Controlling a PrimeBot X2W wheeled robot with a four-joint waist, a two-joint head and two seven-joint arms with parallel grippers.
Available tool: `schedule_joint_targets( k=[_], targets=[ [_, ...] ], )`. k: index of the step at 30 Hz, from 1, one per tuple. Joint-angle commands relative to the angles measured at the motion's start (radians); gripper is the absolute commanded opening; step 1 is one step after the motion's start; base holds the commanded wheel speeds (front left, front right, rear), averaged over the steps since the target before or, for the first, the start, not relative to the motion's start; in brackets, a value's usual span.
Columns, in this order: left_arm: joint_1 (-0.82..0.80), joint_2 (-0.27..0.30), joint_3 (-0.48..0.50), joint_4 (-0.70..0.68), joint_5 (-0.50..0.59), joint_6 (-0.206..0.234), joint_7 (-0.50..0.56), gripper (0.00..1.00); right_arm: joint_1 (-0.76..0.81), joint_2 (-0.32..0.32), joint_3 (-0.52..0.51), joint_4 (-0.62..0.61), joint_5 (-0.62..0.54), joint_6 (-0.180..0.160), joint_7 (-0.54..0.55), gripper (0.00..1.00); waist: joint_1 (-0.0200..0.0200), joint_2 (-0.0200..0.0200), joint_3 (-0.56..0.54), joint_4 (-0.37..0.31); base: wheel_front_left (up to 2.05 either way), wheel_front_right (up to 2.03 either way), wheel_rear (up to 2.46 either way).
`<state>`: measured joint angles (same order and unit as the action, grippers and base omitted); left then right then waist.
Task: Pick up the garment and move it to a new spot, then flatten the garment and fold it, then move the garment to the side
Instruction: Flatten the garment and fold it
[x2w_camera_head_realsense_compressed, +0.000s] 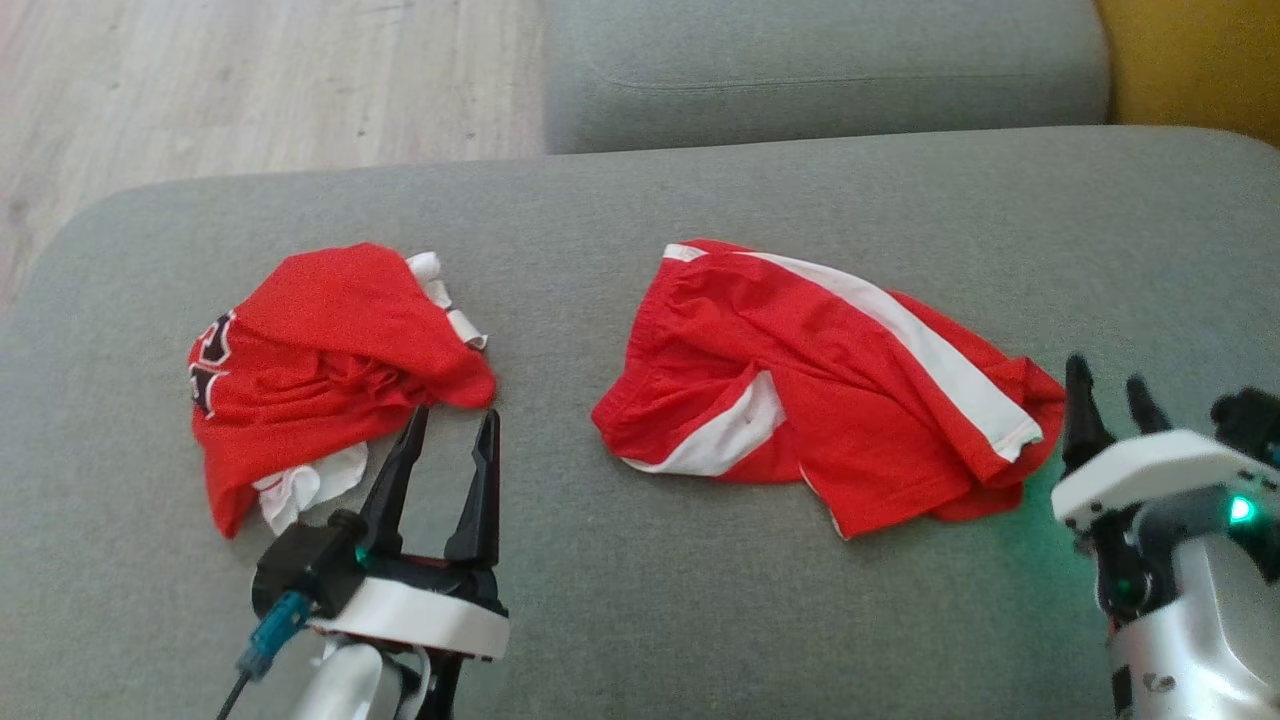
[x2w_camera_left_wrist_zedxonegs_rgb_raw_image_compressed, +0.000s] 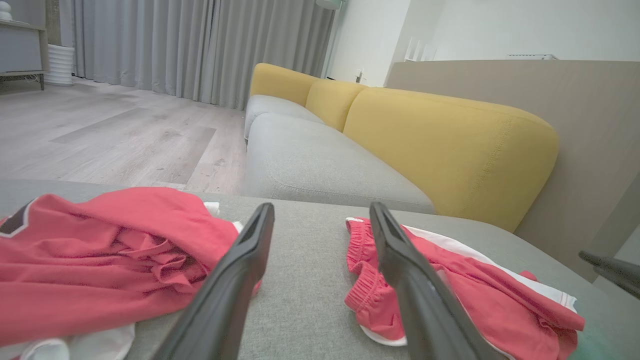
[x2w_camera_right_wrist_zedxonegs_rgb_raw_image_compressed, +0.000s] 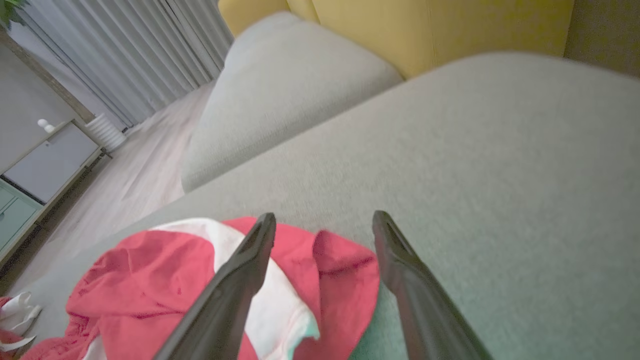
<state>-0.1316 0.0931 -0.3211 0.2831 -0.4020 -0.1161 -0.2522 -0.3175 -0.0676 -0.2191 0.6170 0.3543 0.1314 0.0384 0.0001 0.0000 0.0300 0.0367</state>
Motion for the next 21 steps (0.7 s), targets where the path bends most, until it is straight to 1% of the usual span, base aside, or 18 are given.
schedule_joint_targets(
  k=[1,4,8,10,12,15,21],
  targets=[
    [-0.048,0.006,0.033,-0.031,0.007,-0.008,-0.010,1.00,-0.041,0.000,0.026,-0.048,-0.015,-0.001,-0.017,1.00,-0.0001,0.0000,0.001,-0.009,0.00,0.00,0.00],
    [-0.051,0.003,0.039,-0.033,0.006,-0.009,-0.010,1.00,-0.020,0.009,0.075,-0.148,-0.071,-0.001,-0.067,1.00,-0.0001,0.0000,-0.006,-0.026,0.00,0.00,0.00],
    [-0.044,0.000,0.045,-0.037,0.006,-0.010,-0.010,1.00,0.050,0.015,0.193,-0.293,-0.135,-0.001,-0.138,1.00,-0.0001,0.0000,-0.023,-0.048,0.00,0.00,0.00],
    [-0.038,-0.003,0.047,-0.039,0.007,-0.010,-0.010,1.00,0.099,0.016,0.252,-0.349,-0.172,-0.001,-0.167,1.00,-0.0001,0.0000,-0.032,-0.056,0.00,0.00,0.00],
    [-0.034,-0.005,0.048,-0.041,0.008,-0.011,-0.010,1.00,0.147,0.017,0.299,-0.391,-0.183,-0.001,-0.188,1.00,-0.0001,0.0000,-0.037,-0.061,0.00,0.00,0.00],
    [-0.031,-0.008,0.049,-0.042,0.010,-0.011,-0.010,1.00,0.218,0.017,0.343,-0.421,-0.182,-0.001,-0.207,1.00,-0.0001,0.0000,-0.043,-0.066,0.00,0.00,0.00],
    [-0.020,-0.014,0.045,-0.042,0.014,-0.012,-0.010,1.00,0.300,0.017,0.388,-0.418,-0.214,-0.001,-0.229,1.00,-0.0001,0.0000,-0.048,-0.064,0.00,0.00,0.00]
  ],
)
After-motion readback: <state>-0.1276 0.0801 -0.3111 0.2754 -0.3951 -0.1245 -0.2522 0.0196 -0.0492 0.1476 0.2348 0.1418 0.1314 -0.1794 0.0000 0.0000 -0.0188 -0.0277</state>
